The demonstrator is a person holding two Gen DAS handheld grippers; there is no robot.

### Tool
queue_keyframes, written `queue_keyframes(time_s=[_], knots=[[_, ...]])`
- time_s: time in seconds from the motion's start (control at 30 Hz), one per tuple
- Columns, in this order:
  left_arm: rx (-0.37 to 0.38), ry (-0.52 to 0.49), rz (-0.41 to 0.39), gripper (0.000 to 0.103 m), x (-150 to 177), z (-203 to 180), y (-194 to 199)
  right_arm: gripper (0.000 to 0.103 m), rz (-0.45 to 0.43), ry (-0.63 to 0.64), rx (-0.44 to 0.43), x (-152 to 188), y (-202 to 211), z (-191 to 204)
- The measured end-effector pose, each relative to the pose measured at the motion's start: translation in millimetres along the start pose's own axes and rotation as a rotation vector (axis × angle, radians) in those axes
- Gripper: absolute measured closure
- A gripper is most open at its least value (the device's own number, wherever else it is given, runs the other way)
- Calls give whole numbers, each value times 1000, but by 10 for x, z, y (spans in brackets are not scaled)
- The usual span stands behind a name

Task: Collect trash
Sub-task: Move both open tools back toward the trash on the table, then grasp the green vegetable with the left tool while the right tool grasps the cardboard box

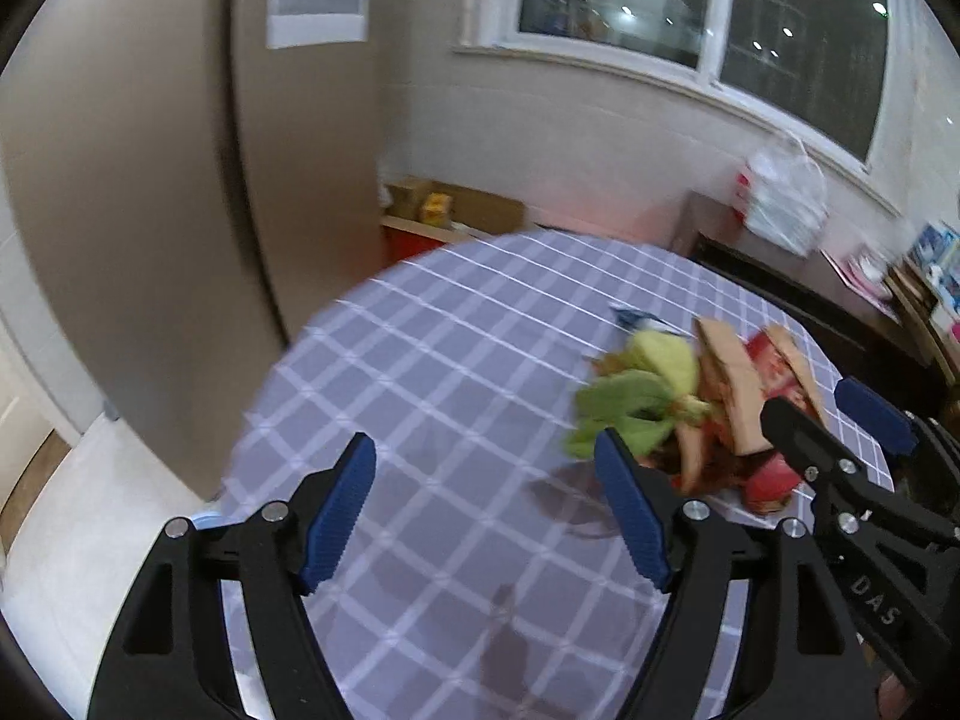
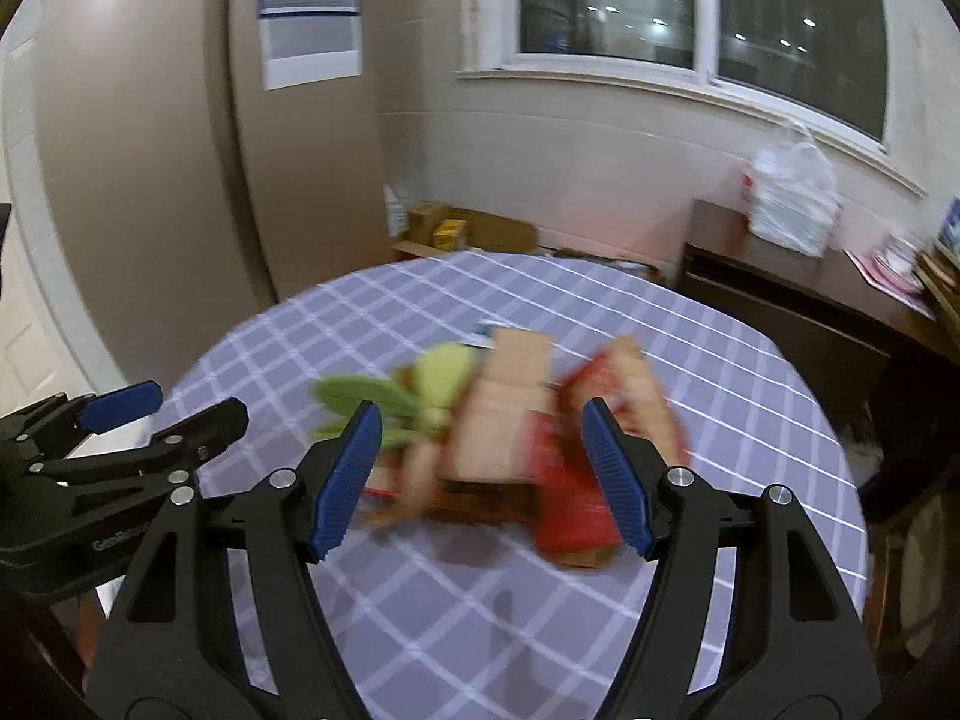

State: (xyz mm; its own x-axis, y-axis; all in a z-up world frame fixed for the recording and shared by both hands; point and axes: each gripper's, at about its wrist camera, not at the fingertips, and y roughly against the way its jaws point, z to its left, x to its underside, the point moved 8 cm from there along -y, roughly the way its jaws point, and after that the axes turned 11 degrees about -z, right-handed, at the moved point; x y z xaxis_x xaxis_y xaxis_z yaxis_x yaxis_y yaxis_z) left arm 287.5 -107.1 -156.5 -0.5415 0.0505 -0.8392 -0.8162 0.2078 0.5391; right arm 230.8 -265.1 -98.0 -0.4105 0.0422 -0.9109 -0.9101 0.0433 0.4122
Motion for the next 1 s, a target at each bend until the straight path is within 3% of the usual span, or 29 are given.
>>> queue_keyframes(time_s=[0.37, 0.43, 0.5, 0.57, 0.83, 1.0], knots=[[55, -80, -18, 30, -63, -410, -357, 34, 36, -36, 5, 189, -152, -378], [62, -106, -12, 46, -59, -447, -394, 34, 43, -33, 1, 219, -169, -364], [78, -117, 2, 80, -36, -496, -446, 34, 50, -25, -6, 241, -184, -346], [104, -102, 15, 99, -13, -503, -471, 34, 53, -11, -13, 254, -191, -313], [104, 8, -94, 99, -152, -209, -210, 34, 76, 58, -61, 294, -205, -85], [65, 10, -126, 99, -195, -60, -99, 34, 132, 101, -33, 390, -377, -12]])
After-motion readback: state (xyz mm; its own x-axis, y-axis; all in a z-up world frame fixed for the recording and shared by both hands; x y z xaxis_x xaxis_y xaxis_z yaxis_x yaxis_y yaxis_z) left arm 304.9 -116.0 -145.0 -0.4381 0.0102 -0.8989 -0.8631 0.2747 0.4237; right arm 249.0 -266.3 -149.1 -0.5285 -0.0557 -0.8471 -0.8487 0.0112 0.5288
